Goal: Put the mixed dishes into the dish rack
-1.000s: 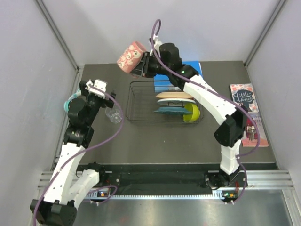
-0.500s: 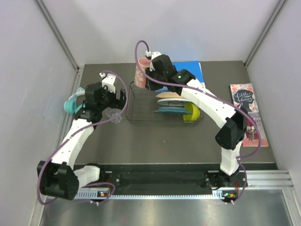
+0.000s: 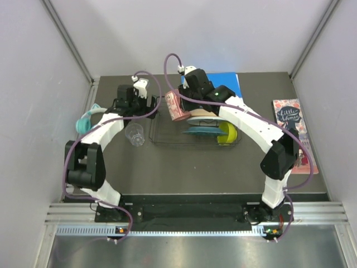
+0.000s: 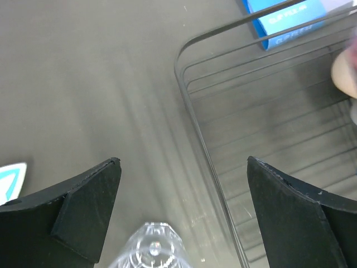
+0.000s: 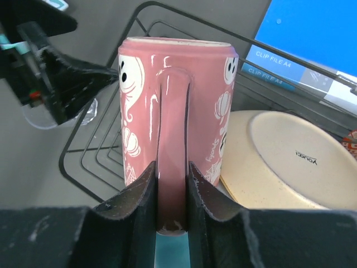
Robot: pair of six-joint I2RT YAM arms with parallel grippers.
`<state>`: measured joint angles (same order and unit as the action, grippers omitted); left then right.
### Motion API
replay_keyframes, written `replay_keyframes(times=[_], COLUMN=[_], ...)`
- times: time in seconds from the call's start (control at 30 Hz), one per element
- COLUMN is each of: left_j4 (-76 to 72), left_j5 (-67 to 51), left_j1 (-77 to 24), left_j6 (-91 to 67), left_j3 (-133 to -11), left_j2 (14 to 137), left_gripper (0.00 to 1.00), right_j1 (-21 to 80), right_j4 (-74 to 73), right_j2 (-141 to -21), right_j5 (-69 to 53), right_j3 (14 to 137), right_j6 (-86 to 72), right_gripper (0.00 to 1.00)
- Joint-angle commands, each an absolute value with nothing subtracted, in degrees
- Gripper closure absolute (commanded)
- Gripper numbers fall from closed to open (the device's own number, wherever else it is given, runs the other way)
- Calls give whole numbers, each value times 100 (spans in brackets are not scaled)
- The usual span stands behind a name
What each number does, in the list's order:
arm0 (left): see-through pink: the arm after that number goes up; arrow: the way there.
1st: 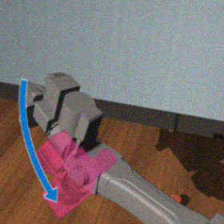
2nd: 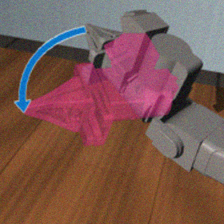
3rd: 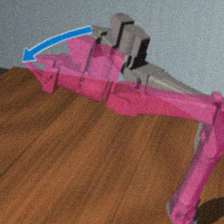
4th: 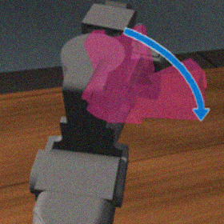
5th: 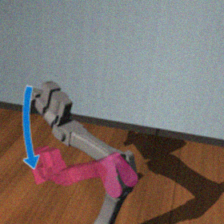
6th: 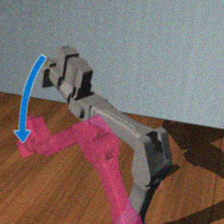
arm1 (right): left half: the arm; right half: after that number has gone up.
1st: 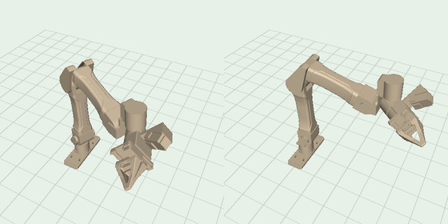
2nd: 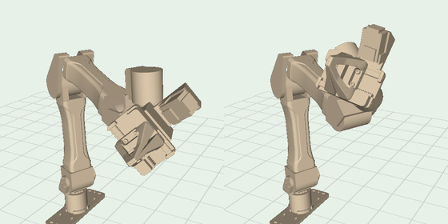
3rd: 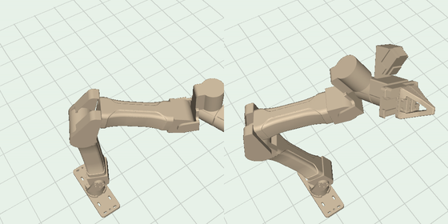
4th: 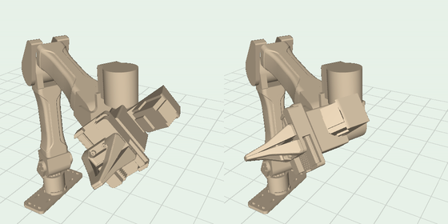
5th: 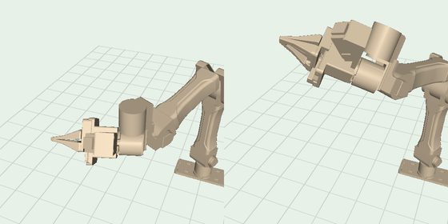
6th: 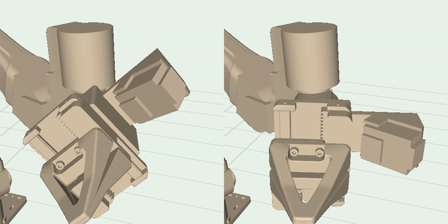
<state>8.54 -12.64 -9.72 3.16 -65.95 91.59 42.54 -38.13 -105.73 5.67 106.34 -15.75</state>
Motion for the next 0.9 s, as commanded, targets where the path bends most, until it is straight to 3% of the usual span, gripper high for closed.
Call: replay_keyframes(times=[0.0,0.13,0.23,0.27,0.37,0.4,0.5,0.73,0.83,0.87], left_j4=[650,598,597,659,730,721,799,1072,1265,1274], left_j5=[-1563,-1897,-2144,-2205,-2442,-2487,-2680,-2970,-2971,-2945], left_j1=[-984,-984,-1002,-1019,-1037,-1046,-1107,-1213,-1257,-1266], left_j6=[439,562,484,431,325,308,229,26,-158,-202], left_j3=[-6908,-6759,-6776,-6794,-6794,-6768,-6697,-6618,-6426,-6355], left_j2=[9386,9544,9685,9738,9835,9826,9782,9520,9239,9150], left_gripper=[1,1,13,20,55,73,87,98,91,76], right_j1=[4043,4025,4017,4017,4017,4017,4017,4104,4157,4175], right_j4=[-2760,-2663,-2576,-2497,-2093,-1866,-1312,-563,-545,-528], right_j2=[-9835,-10019,-10204,-10239,-10222,-10213,-10090,-10142,-10283,-10301], right_j5=[519,431,422,413,413,448,527,896,949,958], right_j3=[10687,10845,11083,11100,10978,10925,10556,10090,10073,10046], right_j6=[-1582,-1573,-1512,-1486,-1415,-1372,-1310,-1283,-1318,-1353], right_gripper=[100,100,100,100,100,100,100,100,100,100])
